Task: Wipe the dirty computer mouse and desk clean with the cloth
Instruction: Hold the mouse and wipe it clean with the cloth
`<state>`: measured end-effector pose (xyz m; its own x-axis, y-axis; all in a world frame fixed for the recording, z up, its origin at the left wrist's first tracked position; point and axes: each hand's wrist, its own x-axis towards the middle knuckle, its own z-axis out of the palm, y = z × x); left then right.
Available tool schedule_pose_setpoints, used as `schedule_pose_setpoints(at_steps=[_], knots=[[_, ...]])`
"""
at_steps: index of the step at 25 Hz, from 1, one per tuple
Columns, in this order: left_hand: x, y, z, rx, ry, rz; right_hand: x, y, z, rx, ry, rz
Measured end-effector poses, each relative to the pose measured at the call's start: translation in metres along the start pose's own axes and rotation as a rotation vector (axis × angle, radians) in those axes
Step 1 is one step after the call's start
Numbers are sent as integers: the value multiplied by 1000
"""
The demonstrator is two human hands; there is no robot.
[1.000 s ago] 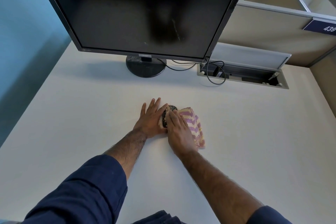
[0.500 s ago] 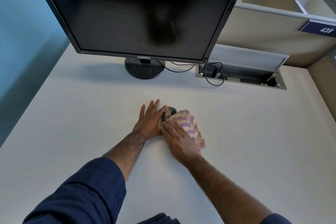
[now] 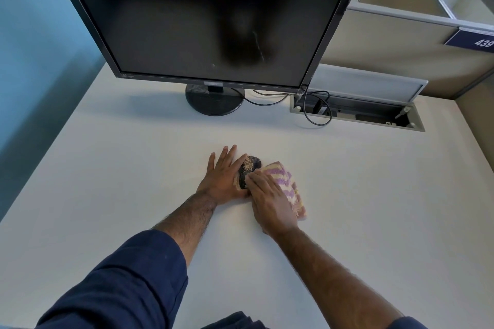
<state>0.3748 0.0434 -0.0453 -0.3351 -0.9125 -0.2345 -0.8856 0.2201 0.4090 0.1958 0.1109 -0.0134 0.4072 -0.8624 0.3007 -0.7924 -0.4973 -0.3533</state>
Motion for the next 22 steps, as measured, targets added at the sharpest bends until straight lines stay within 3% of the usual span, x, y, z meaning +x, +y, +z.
schedule_pose_setpoints(at_steps=[10,13,16,22], knots=[[0,-4,-1,-86,-1,-19,-4,7,-13,73,74,209],[1,-9,-4,-136,87,-74,-5,9,-12,95,78,233],[7,-12,-7,-80,156,-171,-6,10,-11,97,78,223],[20,1,-14,-68,87,-255,-9,7,-5,32,40,76]])
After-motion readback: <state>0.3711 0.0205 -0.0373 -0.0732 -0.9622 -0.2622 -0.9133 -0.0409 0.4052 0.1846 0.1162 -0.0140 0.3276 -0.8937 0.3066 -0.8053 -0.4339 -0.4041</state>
